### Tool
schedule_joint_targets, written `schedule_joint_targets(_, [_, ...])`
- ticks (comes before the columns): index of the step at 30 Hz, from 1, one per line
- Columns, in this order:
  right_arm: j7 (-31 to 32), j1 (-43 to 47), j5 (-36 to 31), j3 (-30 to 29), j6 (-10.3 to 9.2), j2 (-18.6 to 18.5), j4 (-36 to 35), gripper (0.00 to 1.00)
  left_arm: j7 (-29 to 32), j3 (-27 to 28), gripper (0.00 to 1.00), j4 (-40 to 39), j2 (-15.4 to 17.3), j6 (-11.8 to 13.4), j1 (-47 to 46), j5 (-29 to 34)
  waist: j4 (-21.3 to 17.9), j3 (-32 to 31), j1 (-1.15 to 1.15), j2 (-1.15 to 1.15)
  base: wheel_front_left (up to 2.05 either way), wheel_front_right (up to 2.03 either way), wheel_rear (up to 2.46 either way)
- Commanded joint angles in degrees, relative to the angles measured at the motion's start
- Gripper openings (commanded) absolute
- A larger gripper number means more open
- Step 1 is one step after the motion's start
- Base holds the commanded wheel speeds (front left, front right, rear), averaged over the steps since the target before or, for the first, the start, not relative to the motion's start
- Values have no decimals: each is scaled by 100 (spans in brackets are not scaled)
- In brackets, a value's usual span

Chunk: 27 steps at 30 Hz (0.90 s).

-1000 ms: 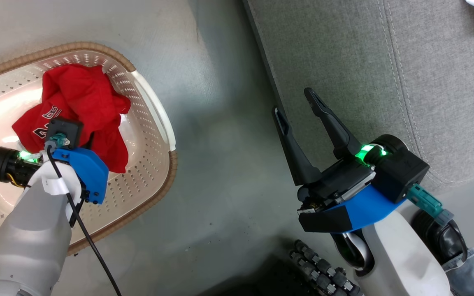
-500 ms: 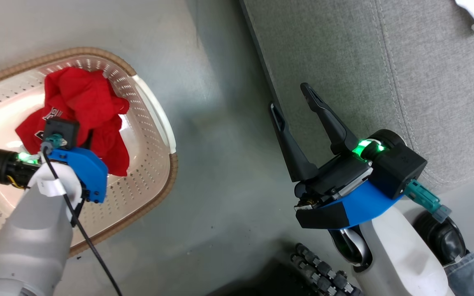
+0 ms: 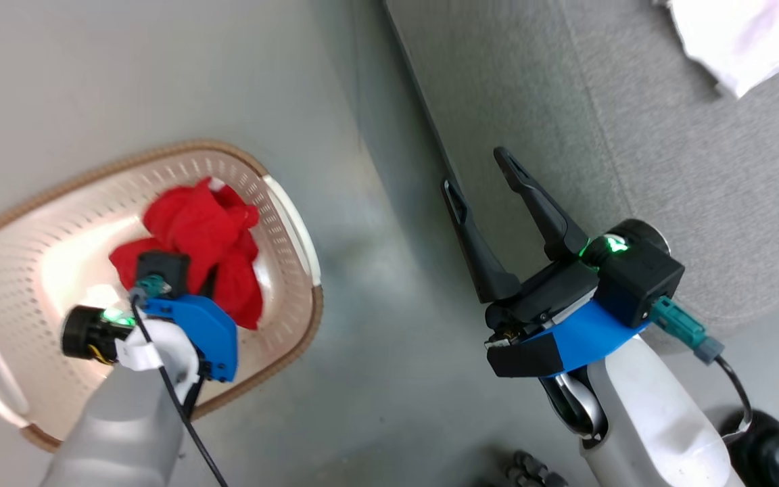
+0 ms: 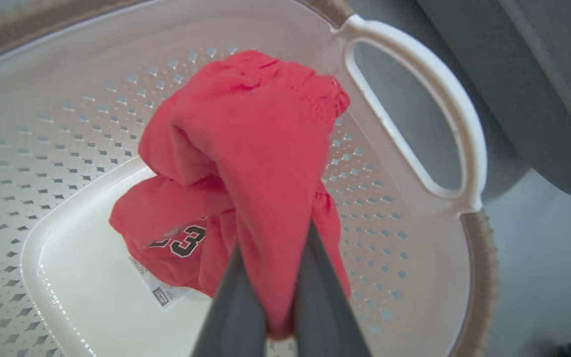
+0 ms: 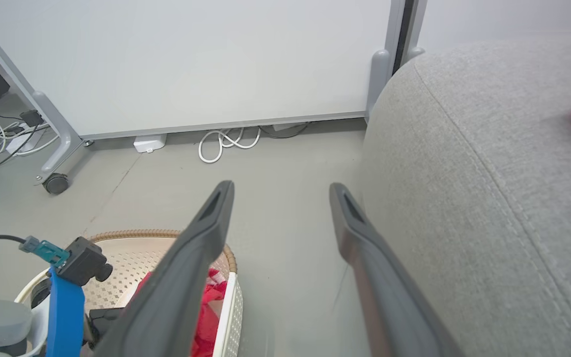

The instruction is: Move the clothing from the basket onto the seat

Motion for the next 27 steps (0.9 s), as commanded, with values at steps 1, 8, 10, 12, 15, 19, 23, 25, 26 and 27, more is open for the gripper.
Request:
schedule_joint_targets(1, [-20, 86, -49, -32, 1, 10, 58, 100, -33, 18, 0, -54, -61, -41, 68, -37, 216, -517, 0, 0, 0, 0, 0])
schedule_joint_targets(8, [-20, 321, -161, 36, 1, -181, 340, 100, -50, 123, 0, -460, -301, -42, 459, -175, 598, -1512, 0, 0, 0, 0, 0])
schedule_joint_targets(10, [-20, 393, -129, 71, 1, -217, 402, 100, -51, 146, 0, -600, -318, -43, 635, -183, 666, -1803, 0, 0, 0, 0, 0])
schedule_joint_targets(12, [-20, 469, -82, 106, 1, -247, 466, 100, -52, 183, 0, -726, -326, -30, 820, -210, 719, -2078, 0, 0, 0, 0, 0])
schedule_joint_targets(15, [-13, 603, -26, 137, 1, -297, 576, 100, -53, 154, 0, -894, -369, -31, 1130, -231, 813, -2505, 0, 0, 0, 0, 0])
schedule_joint_targets(19, [40, 819, 48, 167, 1, -392, 660, 100, -54, -14, 0, -1189, -385, -31, 1384, -341, 959, -2950, 0, 0, 0, 0, 0])
schedule_joint_targets(23, [143, 1070, 93, 136, 1, -491, 690, 100, -53, -192, 0, -1439, -384, -32, 1545, -454, 1132, -3361, 0, 0, 0, 0, 0])
schedule_joint_targets(25, [180, 1185, 105, 103, 1, -528, 678, 100, -54, -312, 0, -1553, -388, -32, 1574, -496, 1211, -3546, 0, 0, 0, 0, 0])
schedule_joint_targets(26, [216, 1250, 111, 91, 1, -538, 663, 100, -54, -356, 0, -1606, -385, -32, 1587, -533, 1245, -3622, 0, 0, 0, 0, 0])
schedule_joint_targets(27, [229, 1311, 117, 79, 1, -543, 665, 100, -54, -420, 0, -1652, -389, -32, 1610, -552, 1285, -3720, 0, 0, 0, 0, 0])
